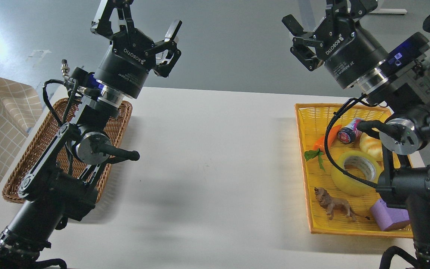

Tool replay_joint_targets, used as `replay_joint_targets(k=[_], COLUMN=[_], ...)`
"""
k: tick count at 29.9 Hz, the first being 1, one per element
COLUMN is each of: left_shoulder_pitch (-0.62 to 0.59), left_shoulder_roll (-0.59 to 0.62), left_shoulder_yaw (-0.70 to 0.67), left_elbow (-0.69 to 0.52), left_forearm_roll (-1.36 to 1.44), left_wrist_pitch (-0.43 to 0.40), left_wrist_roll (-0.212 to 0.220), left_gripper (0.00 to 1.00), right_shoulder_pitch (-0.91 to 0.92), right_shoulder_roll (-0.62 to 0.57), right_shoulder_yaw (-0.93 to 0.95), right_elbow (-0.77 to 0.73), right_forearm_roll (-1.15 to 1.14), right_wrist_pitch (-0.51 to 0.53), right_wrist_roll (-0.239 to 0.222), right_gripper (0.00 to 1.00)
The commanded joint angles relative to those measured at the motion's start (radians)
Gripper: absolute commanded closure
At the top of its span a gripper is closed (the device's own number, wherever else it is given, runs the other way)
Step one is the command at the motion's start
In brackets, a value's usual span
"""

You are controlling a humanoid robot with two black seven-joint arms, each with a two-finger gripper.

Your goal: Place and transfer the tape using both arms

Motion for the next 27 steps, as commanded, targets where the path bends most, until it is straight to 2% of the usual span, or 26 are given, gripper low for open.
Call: replay_joint_targets(k=[1,8,21,25,27], left_shoulder_pitch=[-0.001,-0.002,-0.001,-0.001,0.001], left_shoulder_roll=[0.003,0.029,0.029,0.031,0.031], left_shoulder_yaw=[0.002,0.000,-0.003,-0.012,-0.014], left_elbow=[-0.001,-0.001,-0.003,-0.004,-0.006], left_forearm_roll=[0.000,-0.002,0.003,0.005,0.005], left_wrist_pitch=[-0.005,-0.028,-0.021,-0.016,-0.018], left_wrist_roll=[0.001,0.001,0.000,-0.034,-0.036], left_gripper=[0.02,0.02,0.02,0.02,0.02], right_shoulder_pitch=[0.000,0.000,-0.002,-0.009,-0.011], right_shoulder_roll=[0.000,0.000,0.000,0.000,0.000], right_shoulder_yaw=[0.000,0.000,-0.002,0.000,0.000], right_elbow=[0.000,0.000,-0.006,-0.007,-0.006], right_forearm_roll=[0.000,0.000,0.000,0.001,0.001], right_wrist_pitch=[0.000,0.000,-0.001,-0.001,-0.001], right_wrist_roll=[0.000,0.000,-0.001,-0.001,-0.001], right_gripper=[0.00,0.00,0.00,0.00,0.00])
